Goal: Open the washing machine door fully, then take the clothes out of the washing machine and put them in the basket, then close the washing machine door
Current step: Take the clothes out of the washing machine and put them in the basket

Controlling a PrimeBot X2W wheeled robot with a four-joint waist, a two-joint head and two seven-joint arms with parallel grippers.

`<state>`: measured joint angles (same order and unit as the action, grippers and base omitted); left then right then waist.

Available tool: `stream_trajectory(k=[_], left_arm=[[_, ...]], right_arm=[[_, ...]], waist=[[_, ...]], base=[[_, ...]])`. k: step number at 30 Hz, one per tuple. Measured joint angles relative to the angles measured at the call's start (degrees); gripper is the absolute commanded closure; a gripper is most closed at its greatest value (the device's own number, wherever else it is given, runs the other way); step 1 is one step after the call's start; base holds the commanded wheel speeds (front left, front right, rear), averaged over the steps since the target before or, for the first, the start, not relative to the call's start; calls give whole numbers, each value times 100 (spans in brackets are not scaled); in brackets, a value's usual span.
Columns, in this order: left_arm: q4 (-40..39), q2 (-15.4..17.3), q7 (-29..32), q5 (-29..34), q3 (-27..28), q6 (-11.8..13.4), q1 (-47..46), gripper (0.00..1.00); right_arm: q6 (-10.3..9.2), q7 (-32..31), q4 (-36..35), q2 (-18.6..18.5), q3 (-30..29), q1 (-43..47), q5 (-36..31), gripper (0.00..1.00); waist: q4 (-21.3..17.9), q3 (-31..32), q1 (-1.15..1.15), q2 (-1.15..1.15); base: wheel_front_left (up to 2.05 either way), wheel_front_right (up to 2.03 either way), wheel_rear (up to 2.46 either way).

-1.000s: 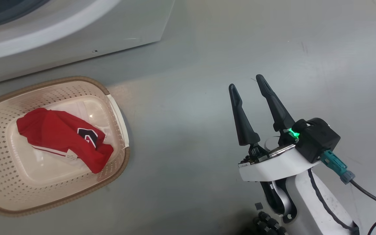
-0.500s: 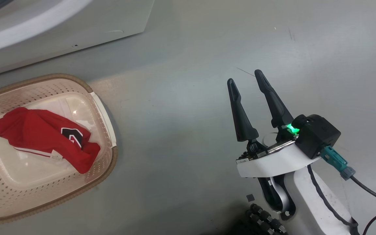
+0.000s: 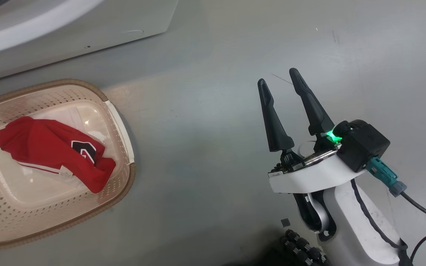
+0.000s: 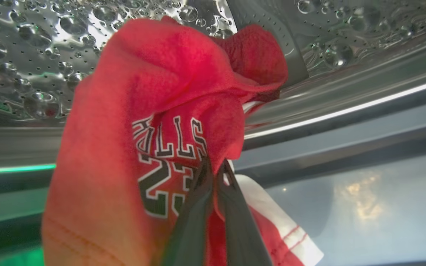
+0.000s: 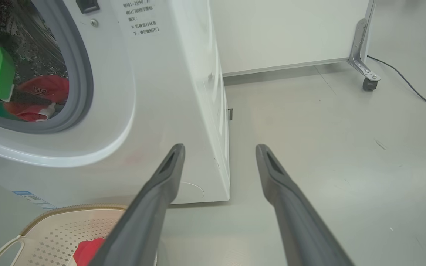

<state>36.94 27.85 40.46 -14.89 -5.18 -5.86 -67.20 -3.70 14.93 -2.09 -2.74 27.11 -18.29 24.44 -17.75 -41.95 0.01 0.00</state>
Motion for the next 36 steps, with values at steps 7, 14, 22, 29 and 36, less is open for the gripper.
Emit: stream_trajectory(k=[7,14,22,29,36], left_arm=[[-18,-167,-347,-107,-7,-40,-4,100],[-194,-292,-977,-162,-7,-52,-3,100],[-319,-509,-1908,-238,125,-56,312,100],[-510,-804,-2748,-342,180,-52,762,100],[-791,-1139,-3689,-417,268,11,1357,100]], right_arm=[[-9,0,43,-1,-85,-27,-44,0],[-9,0,101,-4,-147,-62,-147,0],[-7,0,212,-9,-218,-124,-267,0],[1,0,324,-11,-304,-112,-365,0],[9,0,446,-14,-385,-17,-497,0]], waist=[[130,27,0,0],[285,95,-1,0],[428,265,0,0],[558,480,0,0],[726,787,-1,0]], base=[[0,0,0],[0,0,0],[0,0,0],[0,0,0],[0,0,0]])
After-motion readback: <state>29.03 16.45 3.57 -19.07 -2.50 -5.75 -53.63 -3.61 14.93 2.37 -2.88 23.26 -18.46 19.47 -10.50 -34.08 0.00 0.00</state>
